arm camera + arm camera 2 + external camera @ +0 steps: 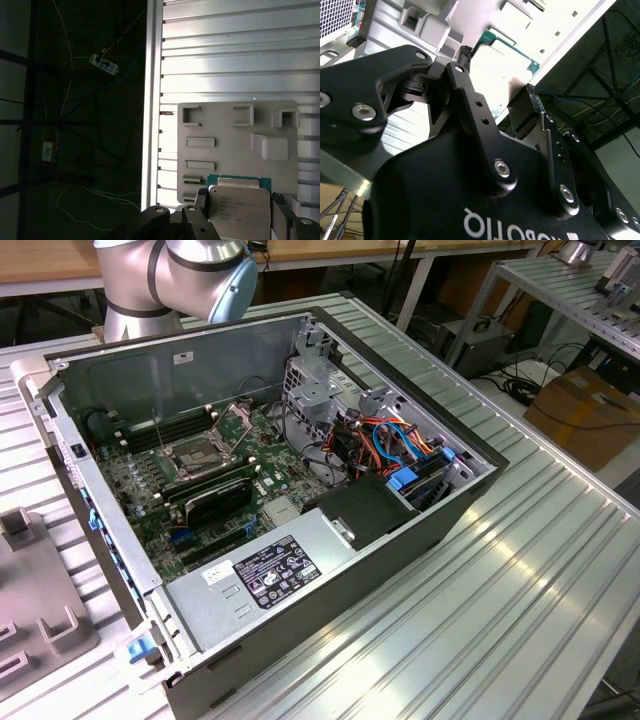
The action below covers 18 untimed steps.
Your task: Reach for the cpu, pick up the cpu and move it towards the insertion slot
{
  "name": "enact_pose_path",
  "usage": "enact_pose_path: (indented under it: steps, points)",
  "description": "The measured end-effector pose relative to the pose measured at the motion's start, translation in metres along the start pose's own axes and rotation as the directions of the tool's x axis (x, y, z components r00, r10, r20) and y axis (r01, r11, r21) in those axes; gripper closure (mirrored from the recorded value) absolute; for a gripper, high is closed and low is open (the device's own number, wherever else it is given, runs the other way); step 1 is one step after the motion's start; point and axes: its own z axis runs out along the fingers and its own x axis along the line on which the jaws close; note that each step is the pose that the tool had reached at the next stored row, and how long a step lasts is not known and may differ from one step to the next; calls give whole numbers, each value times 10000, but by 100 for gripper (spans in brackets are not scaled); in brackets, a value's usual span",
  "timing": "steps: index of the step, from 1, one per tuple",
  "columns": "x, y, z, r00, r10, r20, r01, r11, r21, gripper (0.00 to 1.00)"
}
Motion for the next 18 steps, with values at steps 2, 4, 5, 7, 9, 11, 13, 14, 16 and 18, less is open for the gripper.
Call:
enact_pose_path:
  steps: [2, 4, 5, 7, 9, 11, 13, 14, 16, 18]
  points:
    - [-17, -1, 0, 10000, 0, 0, 0, 10000, 2, 45]
    - [-20, 0, 0, 10000, 1, -1, -1, 10000, 2, 45]
    - [-22, -1, -4, 10000, 0, -1, 0, 10000, 10, 45]
    - [-22, -1, -18, 10000, 0, -2, 0, 10000, 13, 45]
    - [-24, 0, -39, 10000, 0, -2, 0, 10000, 14, 45]
    - [-31, -1, -46, 10000, -1, 0, 1, 10000, 12, 45]
    - [-75, -3, -48, 10000, 0, -4, 0, 10000, 13, 45]
    - [-109, -4, -48, 10000, 0, -4, 0, 10000, 13, 45]
    - [-151, -6, -48, 10000, 0, -4, 0, 10000, 13, 45]
    - [-196, -8, -48, 10000, 0, -4, 0, 10000, 15, 45]
